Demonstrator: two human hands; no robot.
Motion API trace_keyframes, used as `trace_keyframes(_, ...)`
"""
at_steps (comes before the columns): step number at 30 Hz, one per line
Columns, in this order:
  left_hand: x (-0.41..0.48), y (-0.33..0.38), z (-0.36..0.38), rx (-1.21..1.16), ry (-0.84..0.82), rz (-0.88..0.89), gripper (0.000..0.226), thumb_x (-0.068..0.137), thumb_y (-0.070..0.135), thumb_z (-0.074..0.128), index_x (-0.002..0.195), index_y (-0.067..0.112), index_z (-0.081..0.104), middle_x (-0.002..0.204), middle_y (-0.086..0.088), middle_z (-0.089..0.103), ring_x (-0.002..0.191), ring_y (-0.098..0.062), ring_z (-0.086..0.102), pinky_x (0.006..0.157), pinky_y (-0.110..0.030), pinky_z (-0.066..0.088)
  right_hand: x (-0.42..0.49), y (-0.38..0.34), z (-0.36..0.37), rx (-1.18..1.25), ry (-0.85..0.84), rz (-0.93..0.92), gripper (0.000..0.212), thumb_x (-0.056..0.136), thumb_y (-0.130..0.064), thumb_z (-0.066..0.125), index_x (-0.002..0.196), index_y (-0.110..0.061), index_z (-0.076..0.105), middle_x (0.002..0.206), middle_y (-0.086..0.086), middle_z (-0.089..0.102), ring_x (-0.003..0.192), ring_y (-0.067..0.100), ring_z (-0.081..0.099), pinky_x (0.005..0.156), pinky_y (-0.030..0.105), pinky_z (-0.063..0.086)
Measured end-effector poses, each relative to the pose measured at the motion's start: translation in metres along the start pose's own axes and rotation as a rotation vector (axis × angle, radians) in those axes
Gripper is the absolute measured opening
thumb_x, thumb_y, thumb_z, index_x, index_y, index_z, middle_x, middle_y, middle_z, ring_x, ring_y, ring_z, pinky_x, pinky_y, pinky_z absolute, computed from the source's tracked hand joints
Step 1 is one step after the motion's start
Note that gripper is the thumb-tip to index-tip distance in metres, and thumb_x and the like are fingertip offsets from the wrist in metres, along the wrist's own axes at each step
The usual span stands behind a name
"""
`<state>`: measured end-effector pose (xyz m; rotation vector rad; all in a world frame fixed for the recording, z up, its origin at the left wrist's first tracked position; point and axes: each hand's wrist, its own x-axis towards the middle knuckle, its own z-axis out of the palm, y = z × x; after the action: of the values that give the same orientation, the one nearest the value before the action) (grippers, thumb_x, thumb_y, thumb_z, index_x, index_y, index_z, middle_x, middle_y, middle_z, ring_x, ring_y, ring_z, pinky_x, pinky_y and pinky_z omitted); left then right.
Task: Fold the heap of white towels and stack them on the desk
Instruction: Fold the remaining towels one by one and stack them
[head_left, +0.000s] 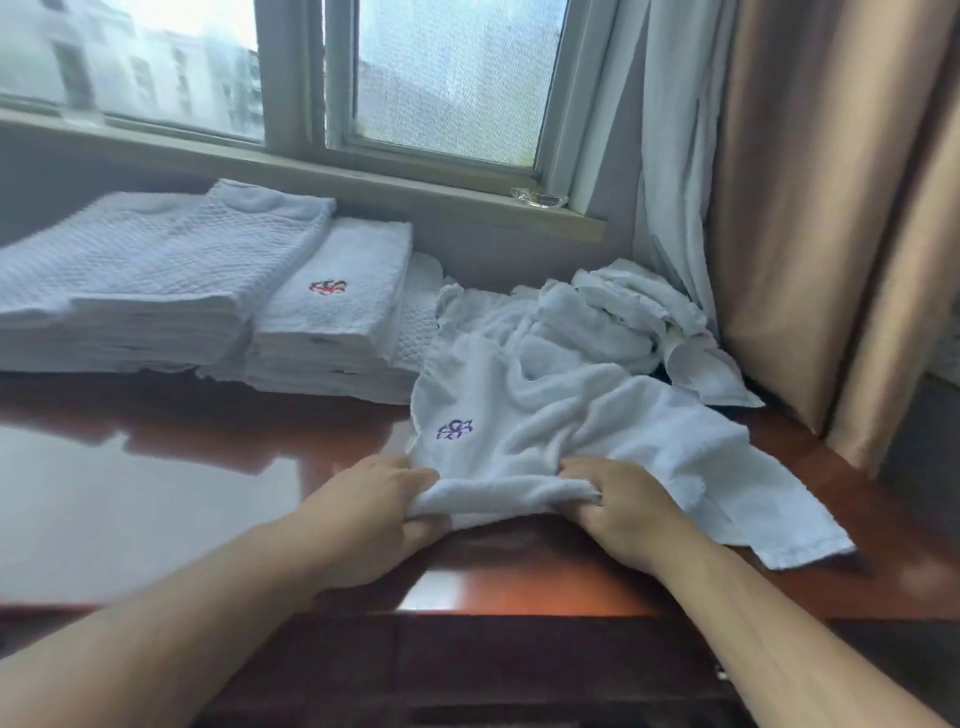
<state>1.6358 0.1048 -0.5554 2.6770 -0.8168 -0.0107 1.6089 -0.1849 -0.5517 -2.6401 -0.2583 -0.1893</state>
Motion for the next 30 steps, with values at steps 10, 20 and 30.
trace_keyframes(10,-0.066,-0.013,-0.033,-0.180,0.034,-0.004,0.009,0.100,0.030,0.054,0.092,0.030,0.049,0.093,0.014,0.059,0.084,-0.008,0.059,0.068,-0.021,0.041,-0.013,-0.062,0.013,-0.288,-0.148,-0.048,0.087,0.054,-0.099,0.044,0.124,-0.048,0.044,0.126,-0.017,0.046,0.113,0.008,0.043,0.095,0.032,0.040)
trace_keyframes(20,-0.069,-0.006,-0.060,-1.524,0.200,0.035,0.086,0.074,0.029,0.086,0.146,0.025,0.039,0.128,-0.014,0.067,0.116,-0.027,0.066,0.089,-0.036,0.056,-0.011,-0.113,0.027,0.367,-0.175,-0.085,0.044,0.076,-0.073,0.065,0.097,-0.035,0.074,0.092,-0.015,0.075,0.089,0.001,0.069,0.082,0.030,0.054)
trace_keyframes(30,-0.071,-0.021,-0.031,-0.983,-0.030,-0.056,0.038,0.099,0.044,0.059,0.124,0.017,0.068,0.122,-0.002,0.072,0.119,-0.020,0.065,0.111,-0.048,0.042,-0.001,-0.136,-0.002,1.231,-0.184,-0.065,0.028,0.090,-0.039,0.074,0.103,-0.015,0.076,0.099,0.014,0.075,0.094,0.028,0.073,0.072,0.034,0.058)
